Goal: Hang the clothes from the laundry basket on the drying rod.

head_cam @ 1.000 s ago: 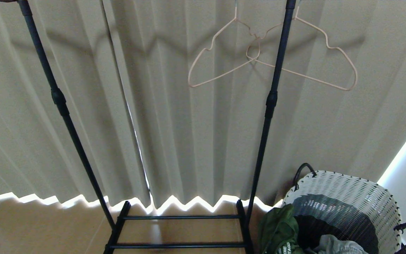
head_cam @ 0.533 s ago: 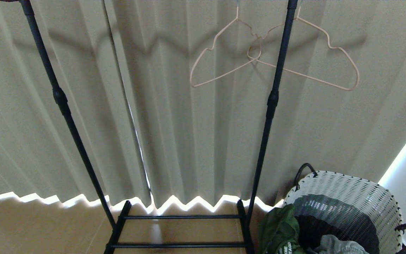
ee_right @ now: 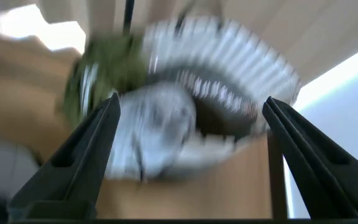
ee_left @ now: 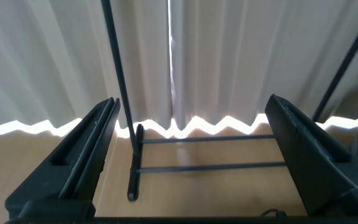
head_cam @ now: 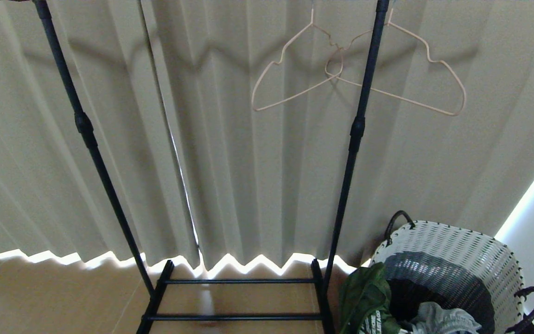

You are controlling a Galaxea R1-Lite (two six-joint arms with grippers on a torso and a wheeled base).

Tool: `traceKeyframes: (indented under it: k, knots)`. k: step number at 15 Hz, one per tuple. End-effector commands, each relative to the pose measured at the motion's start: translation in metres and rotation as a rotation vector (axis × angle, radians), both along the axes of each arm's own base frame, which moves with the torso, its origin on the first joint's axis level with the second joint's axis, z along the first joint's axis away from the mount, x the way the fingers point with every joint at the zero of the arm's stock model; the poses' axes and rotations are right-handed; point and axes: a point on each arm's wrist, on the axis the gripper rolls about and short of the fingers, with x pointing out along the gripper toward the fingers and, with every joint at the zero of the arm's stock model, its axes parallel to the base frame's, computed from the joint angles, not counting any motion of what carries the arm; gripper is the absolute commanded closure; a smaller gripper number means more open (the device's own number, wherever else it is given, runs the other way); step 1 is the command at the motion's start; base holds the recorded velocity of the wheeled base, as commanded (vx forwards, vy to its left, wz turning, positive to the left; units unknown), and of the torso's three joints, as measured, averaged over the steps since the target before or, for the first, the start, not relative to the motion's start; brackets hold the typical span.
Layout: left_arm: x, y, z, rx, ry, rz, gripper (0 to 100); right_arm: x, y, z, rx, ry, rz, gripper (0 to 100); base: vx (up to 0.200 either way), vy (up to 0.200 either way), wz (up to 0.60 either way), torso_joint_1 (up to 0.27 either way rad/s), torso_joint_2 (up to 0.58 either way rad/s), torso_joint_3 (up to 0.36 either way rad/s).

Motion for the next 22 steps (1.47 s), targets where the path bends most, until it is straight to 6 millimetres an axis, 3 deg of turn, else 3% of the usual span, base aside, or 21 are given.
traceKeyframes:
  k: [1, 3, 8, 9, 13, 18, 22]
  knots:
    - [0.000, 0.000, 0.000, 0.000, 0.000, 0.001, 0, 0.040, 0.001, -0.004, -0.091, 0.302, 0.056, 0, 0.000, 0.000, 0.00, 0.000, 0.00, 0.000]
    - [0.000, 0.000, 0.000, 0.000, 0.000, 0.001, 0, 0.053, 0.002, -0.008, -0.121, 0.366, 0.080, 0, 0.000, 0.000, 0.00, 0.000, 0.00, 0.000]
    - [0.000, 0.000, 0.000, -0.001, 0.000, 0.004, 0, 0.112, 0.001, -0.036, -0.178, 0.556, 0.073, 0, 0.000, 0.000, 0.00, 0.000, 0.00, 0.000]
    - [0.000, 0.000, 0.000, -0.001, 0.000, 0.004, 0, 0.112, 0.001, -0.036, -0.178, 0.556, 0.073, 0, 0.000, 0.000, 0.00, 0.000, 0.00, 0.000]
    - [0.000, 0.000, 0.000, -0.001, 0.000, 0.005, 0, 0.151, -0.001, -0.064, -0.180, 0.549, 0.046, 0, 0.000, 0.000, 0.00, 0.000, 0.00, 0.000]
    - [0.000, 0.000, 0.000, -0.001, -0.001, 0.005, 0, 0.167, -0.008, -0.079, -0.187, 0.540, -0.005, 0, 0.000, 0.000, 0.00, 0.000, 0.00, 0.000]
    - [0.000, 0.000, 0.000, -0.001, 0.000, 0.004, 0, 0.167, -0.013, -0.081, -0.179, 0.515, -0.035, 0, 0.000, 0.000, 0.00, 0.000, 0.00, 0.000]
